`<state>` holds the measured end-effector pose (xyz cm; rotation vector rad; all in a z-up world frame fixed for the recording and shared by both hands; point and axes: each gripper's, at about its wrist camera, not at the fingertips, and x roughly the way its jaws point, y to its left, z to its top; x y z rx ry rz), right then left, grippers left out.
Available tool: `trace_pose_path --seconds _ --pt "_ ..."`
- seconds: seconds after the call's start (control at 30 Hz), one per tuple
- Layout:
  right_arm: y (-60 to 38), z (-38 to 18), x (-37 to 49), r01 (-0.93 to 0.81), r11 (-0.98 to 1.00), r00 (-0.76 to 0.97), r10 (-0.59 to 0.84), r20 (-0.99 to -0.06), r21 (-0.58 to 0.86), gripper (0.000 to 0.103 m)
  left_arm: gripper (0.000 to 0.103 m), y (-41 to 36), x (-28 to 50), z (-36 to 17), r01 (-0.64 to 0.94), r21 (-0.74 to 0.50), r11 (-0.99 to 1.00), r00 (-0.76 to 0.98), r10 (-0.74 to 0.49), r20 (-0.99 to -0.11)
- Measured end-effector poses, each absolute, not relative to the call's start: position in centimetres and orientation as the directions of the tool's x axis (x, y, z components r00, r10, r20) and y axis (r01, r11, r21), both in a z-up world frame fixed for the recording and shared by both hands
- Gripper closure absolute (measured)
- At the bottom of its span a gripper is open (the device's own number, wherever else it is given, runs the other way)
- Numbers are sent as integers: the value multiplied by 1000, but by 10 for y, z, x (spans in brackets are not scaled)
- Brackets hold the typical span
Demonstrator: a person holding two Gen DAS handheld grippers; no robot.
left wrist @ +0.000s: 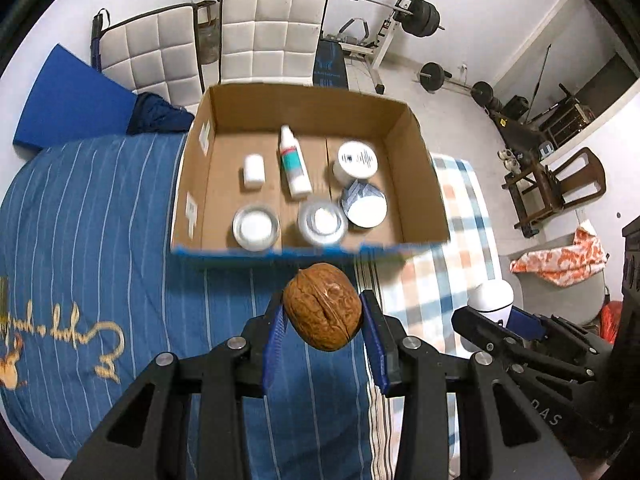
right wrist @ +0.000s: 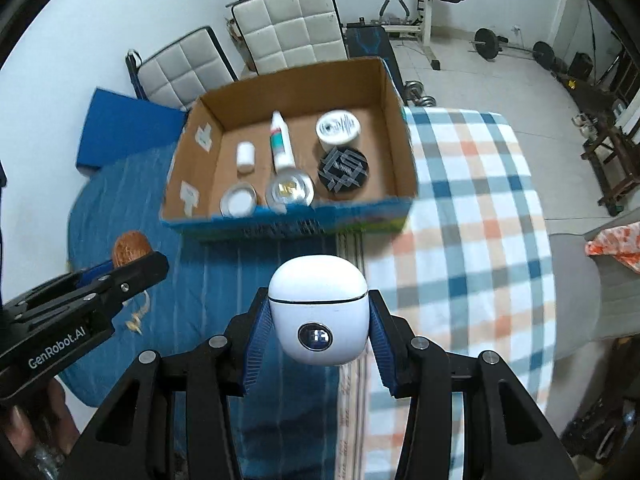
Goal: Organize rigid objects
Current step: 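Carry walnut and earbud case over the box with both tools, then open both tools to drop walnut and earbud case into the box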
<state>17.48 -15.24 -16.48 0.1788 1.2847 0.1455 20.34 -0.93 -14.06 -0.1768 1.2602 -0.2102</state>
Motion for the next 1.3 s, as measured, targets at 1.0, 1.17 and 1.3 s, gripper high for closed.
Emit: trace_pose_path --seconds 1.0,1.17,1.3 --pt "-107 -346 484 -36 983 46 184 -982 182 54 70 14 479 -315 -26 -97 995 3 -97 -995" --pt "-99 -348 495 -54 985 57 169 -984 166 54 69 12 482 -324 -26 -86 996 -14 -87 -996" --pt "-96 -349 500 -53 985 50 169 -984 166 53 69 14 484 -328 -34 -94 995 -28 -95 -995"
